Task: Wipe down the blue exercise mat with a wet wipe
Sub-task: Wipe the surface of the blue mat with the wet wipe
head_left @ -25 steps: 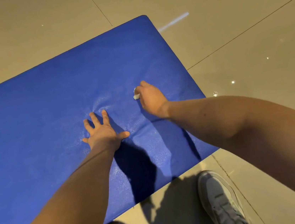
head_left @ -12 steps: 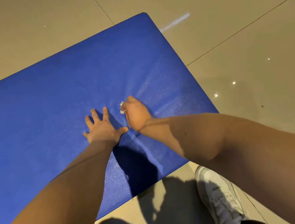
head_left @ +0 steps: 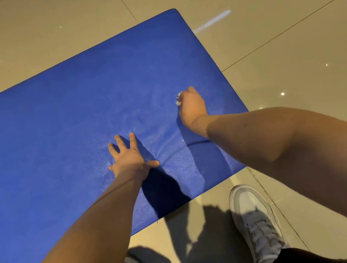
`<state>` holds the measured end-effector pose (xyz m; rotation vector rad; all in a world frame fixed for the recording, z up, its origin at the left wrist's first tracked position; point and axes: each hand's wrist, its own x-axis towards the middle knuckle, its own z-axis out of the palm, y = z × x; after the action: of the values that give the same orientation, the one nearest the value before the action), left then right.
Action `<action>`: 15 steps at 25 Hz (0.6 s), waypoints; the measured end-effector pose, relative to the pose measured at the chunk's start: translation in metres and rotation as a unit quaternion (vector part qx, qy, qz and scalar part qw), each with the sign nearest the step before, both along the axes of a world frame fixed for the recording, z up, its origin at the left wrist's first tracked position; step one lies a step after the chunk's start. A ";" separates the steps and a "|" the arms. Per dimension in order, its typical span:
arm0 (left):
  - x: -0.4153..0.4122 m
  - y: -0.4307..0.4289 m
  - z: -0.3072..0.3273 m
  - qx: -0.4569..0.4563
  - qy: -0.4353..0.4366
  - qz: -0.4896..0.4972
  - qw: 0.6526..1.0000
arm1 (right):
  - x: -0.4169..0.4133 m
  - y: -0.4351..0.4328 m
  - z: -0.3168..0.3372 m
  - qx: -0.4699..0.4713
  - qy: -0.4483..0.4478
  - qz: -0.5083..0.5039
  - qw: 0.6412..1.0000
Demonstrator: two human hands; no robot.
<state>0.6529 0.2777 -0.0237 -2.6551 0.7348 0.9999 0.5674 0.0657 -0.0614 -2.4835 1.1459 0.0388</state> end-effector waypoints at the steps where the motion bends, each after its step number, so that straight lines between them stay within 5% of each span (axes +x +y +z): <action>1: 0.001 0.000 -0.001 -0.003 -0.002 0.002 1.000 | 0.006 0.020 0.000 0.021 -0.026 0.013 0.999; 7: 0.001 0.003 -0.004 -0.005 -0.004 -0.006 1.000 | 0.014 0.083 0.004 0.100 -0.045 0.166 0.980; 15: 0.000 0.005 0.001 0.001 -0.022 -0.032 0.999 | -0.047 -0.014 -0.001 0.047 -0.014 0.008 0.999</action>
<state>0.6527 0.2826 -0.0231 -2.6248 0.8033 0.9228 0.5209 0.0520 -0.0623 -2.4025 1.0886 0.0604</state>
